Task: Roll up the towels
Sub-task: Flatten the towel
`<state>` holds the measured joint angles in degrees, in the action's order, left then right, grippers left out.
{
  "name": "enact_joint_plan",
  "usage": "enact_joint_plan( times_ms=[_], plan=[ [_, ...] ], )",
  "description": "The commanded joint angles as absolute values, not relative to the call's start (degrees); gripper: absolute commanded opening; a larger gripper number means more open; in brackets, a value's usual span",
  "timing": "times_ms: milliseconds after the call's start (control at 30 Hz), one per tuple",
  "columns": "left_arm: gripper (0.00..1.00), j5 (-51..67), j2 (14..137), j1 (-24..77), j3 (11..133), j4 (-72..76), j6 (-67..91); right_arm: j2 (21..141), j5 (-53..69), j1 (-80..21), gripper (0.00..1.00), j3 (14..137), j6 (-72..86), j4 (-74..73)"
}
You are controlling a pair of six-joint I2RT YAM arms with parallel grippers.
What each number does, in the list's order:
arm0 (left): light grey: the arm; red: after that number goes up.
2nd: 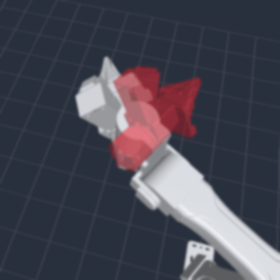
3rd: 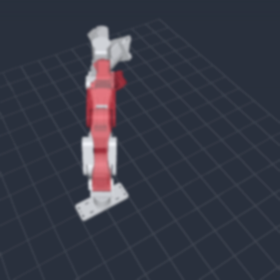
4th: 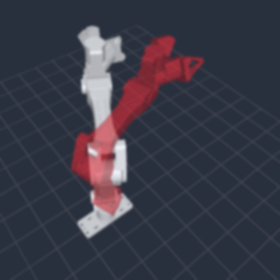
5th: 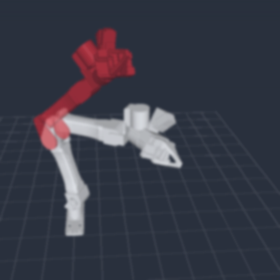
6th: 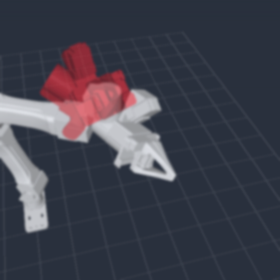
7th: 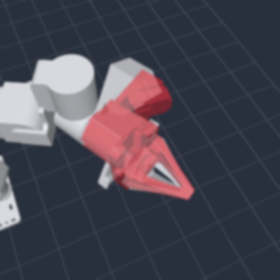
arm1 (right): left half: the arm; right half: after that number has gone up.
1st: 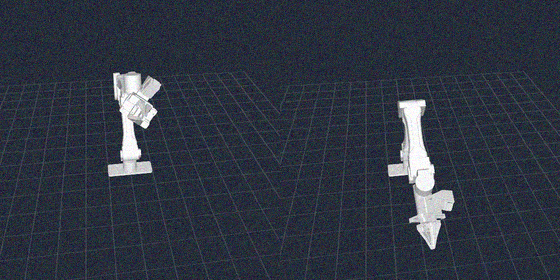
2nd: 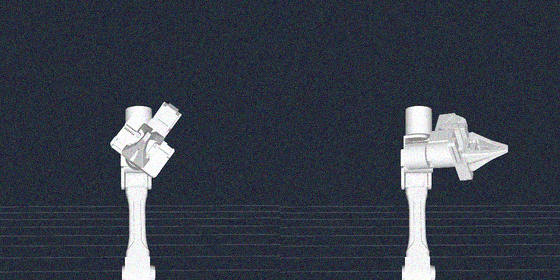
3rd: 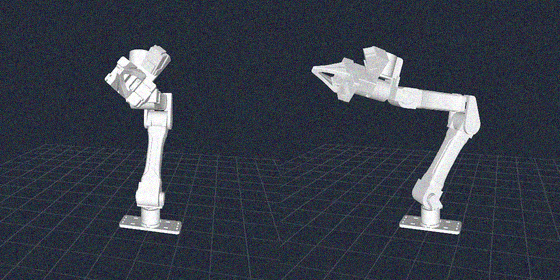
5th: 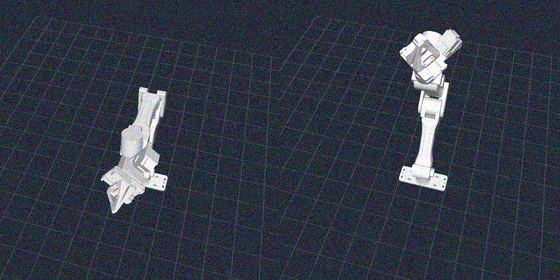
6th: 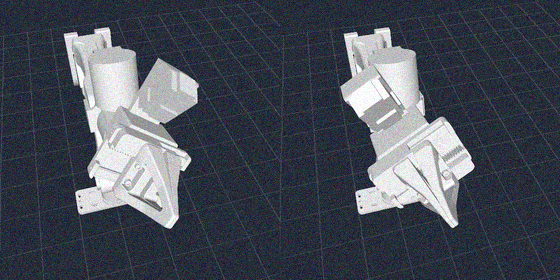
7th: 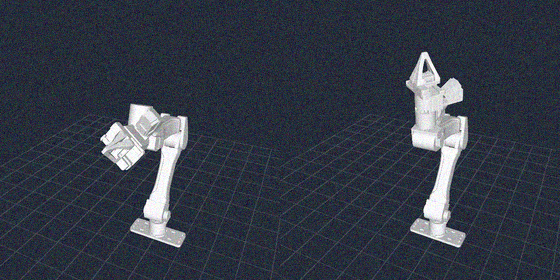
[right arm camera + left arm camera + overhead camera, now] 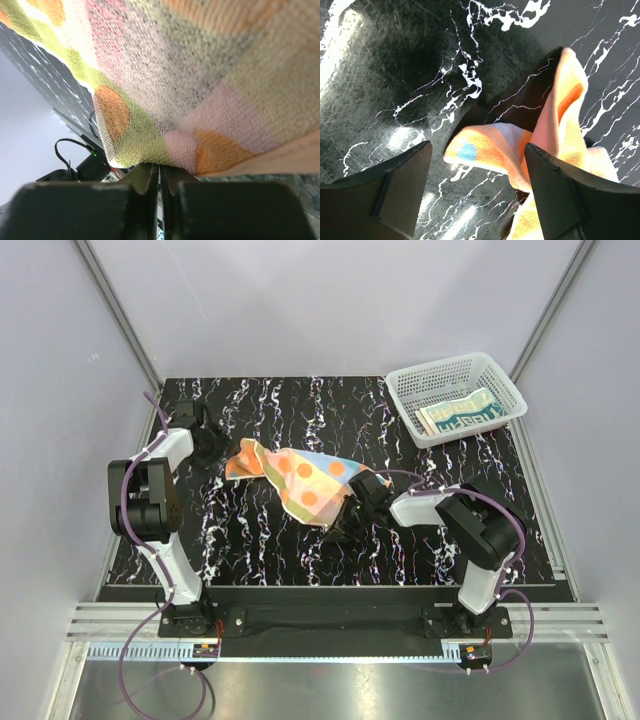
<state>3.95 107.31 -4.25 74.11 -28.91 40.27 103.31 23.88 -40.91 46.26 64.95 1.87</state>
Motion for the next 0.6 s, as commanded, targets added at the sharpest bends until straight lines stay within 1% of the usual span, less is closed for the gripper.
enact_joint_plan(
  times_ms=[0,33,133,200,267,333,400,500,533,567],
  plan=[
    [0.79,4.92,104.15,-4.66,73.57,-26.81,38.85,107.58,15.65,-39.38,0.02,43.07,62.5,-2.63],
    [0.79,4.92,104.06,-4.66,73.48,-26.72,38.85,107.06,15.12,-39.29,0.0,43.07,62.23,-3.07],
    [0.79,4.92,103.98,-4.75,73.21,-26.37,38.94,103.73,12.66,-38.94,0.0,43.77,60.21,-6.06],
    [0.79,4.14,103.71,-4.66,73.13,-26.37,38.94,100.83,9.25,-38.94,0.0,44.64,58.55,-10.97],
    [0.79,3.69,103.19,-4.66,72.6,-26.28,38.94,94.87,6.17,-38.94,0.0,45.09,57.4,-17.18],
    [0.79,3.52,102.92,-4.66,72.51,-26.1,38.94,89.33,0.37,-38.85,0.0,45.88,55.9,-21.51],
    [0.78,3.78,102.92,-4.66,72.25,-25.67,39.2,86.93,-4.8,-38.76,0.0,47.28,54.15,-26.53],
    [0.78,4.39,102.92,-4.66,71.81,-25.14,39.46,85.78,-5.28,-38.76,0.0,50.17,50.38,-29.17],
    [0.78,4.57,102.83,-4.57,71.72,-25.14,39.46,86.04,-4.4,-38.93,0.09,50.97,49.14,-29.27],
    [0.78,4.57,102.75,-4.57,71.72,-25.22,39.38,86.31,-3.96,-40.33,0.27,51.76,48.0,-29.88]
  ],
)
